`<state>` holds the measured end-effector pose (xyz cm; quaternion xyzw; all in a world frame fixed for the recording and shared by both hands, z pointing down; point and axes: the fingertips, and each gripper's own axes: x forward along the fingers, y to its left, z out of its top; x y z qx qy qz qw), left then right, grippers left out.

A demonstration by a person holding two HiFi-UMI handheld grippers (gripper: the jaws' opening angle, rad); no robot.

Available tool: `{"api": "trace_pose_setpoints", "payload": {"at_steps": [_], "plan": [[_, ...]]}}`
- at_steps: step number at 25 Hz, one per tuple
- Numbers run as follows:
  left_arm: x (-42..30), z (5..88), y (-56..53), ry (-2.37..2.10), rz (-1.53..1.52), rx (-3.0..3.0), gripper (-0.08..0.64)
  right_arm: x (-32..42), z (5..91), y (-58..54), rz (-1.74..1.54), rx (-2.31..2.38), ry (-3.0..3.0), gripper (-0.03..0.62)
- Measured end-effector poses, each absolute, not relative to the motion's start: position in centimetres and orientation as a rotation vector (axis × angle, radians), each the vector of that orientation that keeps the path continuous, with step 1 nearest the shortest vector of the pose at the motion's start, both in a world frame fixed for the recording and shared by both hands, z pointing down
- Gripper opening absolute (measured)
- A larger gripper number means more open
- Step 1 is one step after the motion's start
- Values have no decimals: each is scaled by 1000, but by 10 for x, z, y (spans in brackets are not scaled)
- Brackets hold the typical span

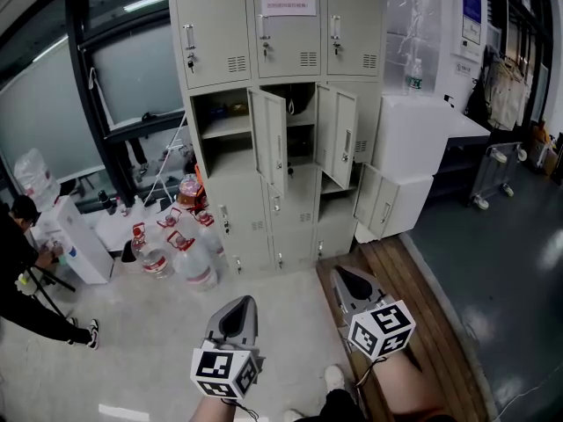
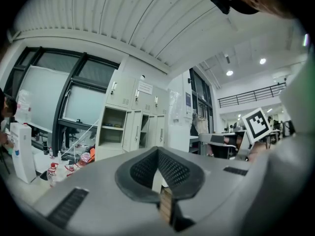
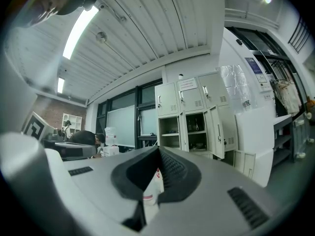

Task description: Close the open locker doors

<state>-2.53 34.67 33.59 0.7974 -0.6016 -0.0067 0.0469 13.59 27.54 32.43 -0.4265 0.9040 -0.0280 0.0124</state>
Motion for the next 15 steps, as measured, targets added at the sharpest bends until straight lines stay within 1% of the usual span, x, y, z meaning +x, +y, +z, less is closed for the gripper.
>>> {"api": "trace_pose_setpoints", "payload": {"at_steps": [9, 15], "plan": [[-38, 339, 349, -1833, 2, 2398, 2, 120, 321, 267, -101, -1300, 2817, 0], [-45, 340, 329, -1876, 14, 2388, 2, 111, 320, 242, -100, -1260, 2817, 0]]}}
